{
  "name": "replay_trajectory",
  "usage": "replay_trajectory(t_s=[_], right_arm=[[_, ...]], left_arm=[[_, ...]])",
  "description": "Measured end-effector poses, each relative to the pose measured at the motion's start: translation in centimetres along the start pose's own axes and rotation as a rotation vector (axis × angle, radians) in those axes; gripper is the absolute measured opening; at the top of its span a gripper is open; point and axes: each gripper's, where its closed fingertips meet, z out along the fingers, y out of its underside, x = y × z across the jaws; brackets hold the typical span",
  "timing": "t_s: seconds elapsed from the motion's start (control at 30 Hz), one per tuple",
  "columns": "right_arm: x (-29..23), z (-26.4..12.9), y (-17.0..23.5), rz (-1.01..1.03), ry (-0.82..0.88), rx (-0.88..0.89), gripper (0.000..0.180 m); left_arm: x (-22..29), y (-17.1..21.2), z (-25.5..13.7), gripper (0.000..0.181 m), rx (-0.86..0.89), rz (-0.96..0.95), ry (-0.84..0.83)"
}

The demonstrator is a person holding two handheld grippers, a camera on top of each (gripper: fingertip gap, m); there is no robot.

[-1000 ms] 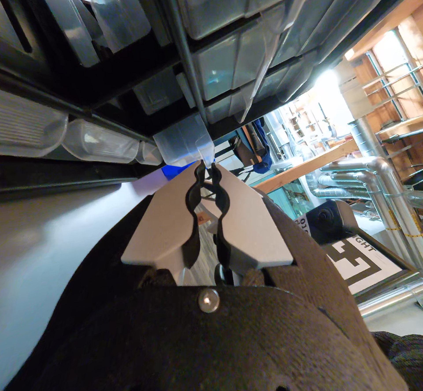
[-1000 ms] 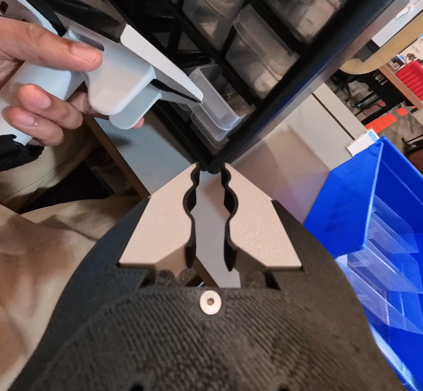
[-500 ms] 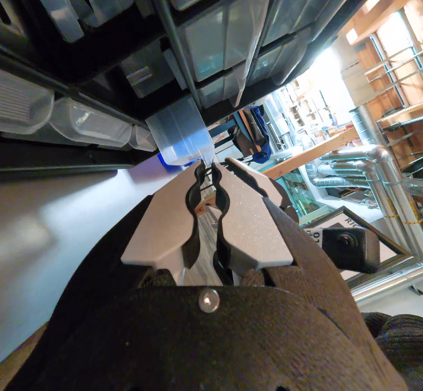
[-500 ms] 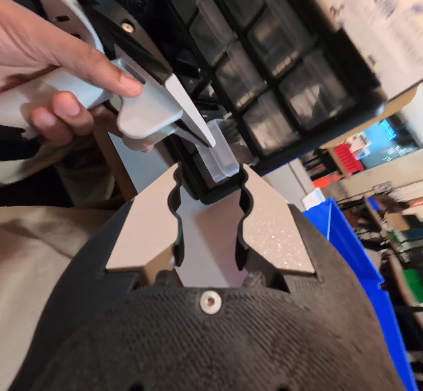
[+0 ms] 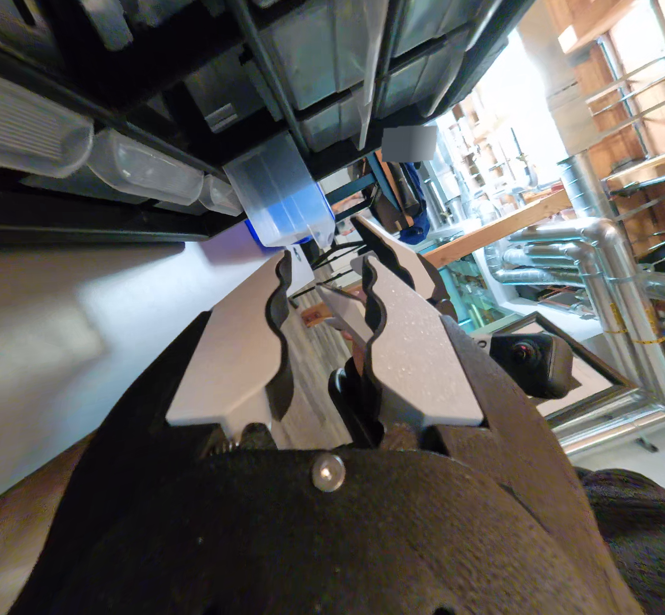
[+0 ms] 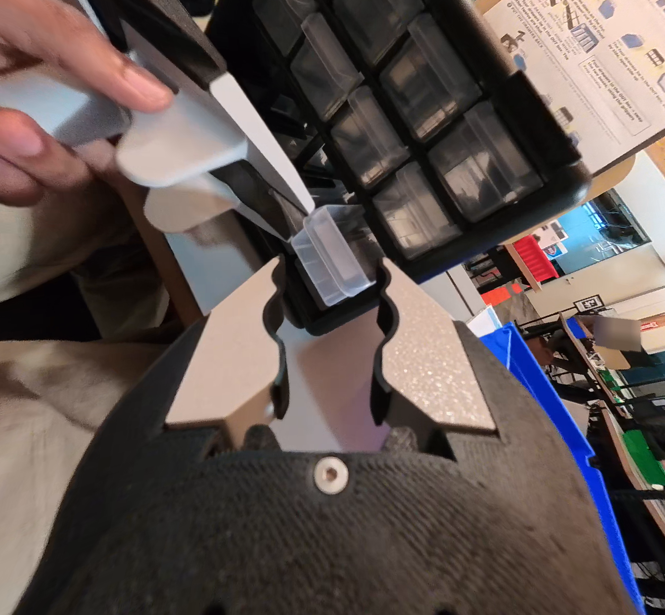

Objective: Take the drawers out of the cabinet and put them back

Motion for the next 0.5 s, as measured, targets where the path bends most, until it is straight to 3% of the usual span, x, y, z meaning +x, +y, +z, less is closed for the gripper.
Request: replay_trajectory(t_s=[0.33,0.5], right_arm=[[0.4,2.1,0.5,-0.041,-0.007,-0.081,0.046],[0.4,3.3,0.6,-0.035,-0.047,-0.107,0.041]], left_arm=[[0.9,-5.0,-5.0,0.049,-0.016,0.320,-0.104],[1.3,-5.8,-6.0,0.053,-0.043,0.286,-0.078]])
